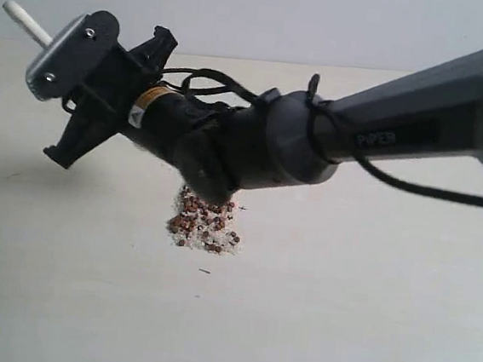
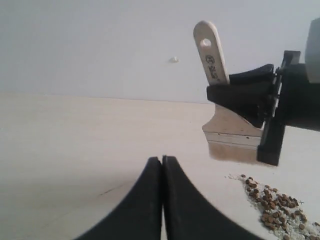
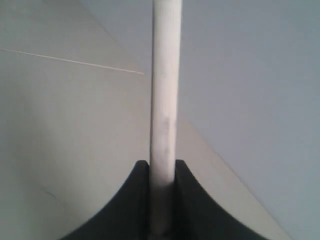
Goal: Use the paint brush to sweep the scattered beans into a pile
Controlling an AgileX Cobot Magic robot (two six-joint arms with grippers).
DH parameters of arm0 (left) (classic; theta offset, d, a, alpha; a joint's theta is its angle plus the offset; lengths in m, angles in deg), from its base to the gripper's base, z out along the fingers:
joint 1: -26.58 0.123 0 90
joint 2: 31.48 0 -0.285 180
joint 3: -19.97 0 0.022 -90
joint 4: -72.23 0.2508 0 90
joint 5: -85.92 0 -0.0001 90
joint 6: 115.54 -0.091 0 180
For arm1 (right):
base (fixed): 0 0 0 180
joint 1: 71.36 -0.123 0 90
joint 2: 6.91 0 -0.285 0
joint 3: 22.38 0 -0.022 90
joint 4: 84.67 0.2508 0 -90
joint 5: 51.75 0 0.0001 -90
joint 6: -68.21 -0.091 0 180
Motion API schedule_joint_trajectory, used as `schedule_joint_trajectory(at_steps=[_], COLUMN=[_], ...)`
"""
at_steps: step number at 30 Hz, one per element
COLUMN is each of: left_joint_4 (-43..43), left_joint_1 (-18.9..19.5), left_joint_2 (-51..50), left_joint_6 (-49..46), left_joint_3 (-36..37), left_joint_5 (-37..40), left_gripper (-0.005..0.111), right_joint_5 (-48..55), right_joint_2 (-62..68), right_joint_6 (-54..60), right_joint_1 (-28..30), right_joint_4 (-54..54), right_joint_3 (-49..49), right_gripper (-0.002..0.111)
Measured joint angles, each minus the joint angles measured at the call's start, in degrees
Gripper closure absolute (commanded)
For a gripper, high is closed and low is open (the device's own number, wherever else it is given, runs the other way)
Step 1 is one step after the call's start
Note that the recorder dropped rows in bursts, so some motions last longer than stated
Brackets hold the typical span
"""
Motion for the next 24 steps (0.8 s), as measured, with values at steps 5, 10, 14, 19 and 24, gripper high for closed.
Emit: schedule_joint_trajectory(at_steps=[5,10,14,19,24], left_joint_4=[0.0,0.0,0.0,0.0,0.0], left_joint_1=[0.0,0.0,0.0,0.0,0.0], left_joint_2=[0.0,0.0,0.0,0.0,0.0], left_joint_6=[0.0,0.0,0.0,0.0,0.0], left_joint_3=[0.0,0.0,0.0,0.0,0.0], left_joint_5=[0.0,0.0,0.14,0.14,0.14], left_gripper=[0.107,0.107,0.107,0.107,0.107], right_joint_5=[-8.98,-30.56,-35.34,-36.24,-36.38], right_joint_2=[-1.06,-1.18,-1.39,-0.42,3.32], right_joint_6=[-35.19,-52.51,-54.1,-49.74,-47.47], right_joint_1=[9.63,21.89,27.99,30.15,30.15], right_joint_4=[-48.51,-72.61,-73.59,-69.93,-70.98], right_joint_3=[2.27,2.39,2.39,2.04,-2.4], right_gripper=[0.108,0.108,0.108,0.108,0.108])
